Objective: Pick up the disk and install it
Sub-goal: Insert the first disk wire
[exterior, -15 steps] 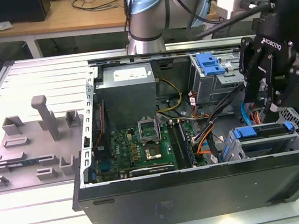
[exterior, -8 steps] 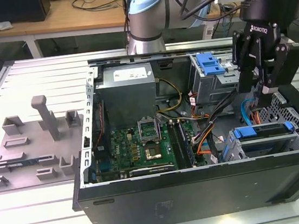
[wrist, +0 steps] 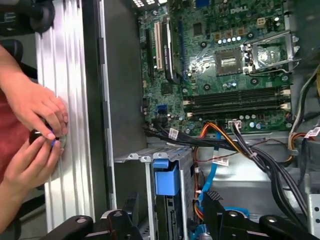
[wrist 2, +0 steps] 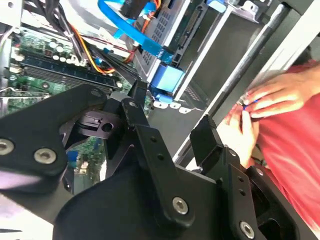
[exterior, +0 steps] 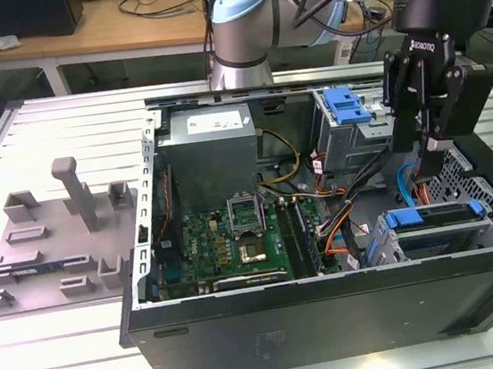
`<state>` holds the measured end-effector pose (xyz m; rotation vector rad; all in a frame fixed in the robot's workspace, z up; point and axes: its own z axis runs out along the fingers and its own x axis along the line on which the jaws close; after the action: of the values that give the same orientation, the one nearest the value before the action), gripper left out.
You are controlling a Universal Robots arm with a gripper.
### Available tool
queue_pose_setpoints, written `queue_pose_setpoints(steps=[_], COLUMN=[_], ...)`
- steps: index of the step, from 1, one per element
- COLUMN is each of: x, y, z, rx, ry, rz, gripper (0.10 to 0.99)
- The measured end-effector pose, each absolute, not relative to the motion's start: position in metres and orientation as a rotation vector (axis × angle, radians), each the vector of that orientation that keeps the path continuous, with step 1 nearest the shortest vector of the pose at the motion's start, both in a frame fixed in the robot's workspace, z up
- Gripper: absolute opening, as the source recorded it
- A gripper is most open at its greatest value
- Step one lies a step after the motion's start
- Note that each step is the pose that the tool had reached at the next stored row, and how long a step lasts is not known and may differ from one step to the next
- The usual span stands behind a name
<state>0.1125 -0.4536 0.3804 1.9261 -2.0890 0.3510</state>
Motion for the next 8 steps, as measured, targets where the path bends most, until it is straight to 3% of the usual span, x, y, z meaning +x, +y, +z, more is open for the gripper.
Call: queue_pose_setpoints(steps=[8], x=[0.1123], y=[-0.4525], z=[0.3786], rx=[1.858], ry=[-2.143], rz=[0.368], gripper=[0.624])
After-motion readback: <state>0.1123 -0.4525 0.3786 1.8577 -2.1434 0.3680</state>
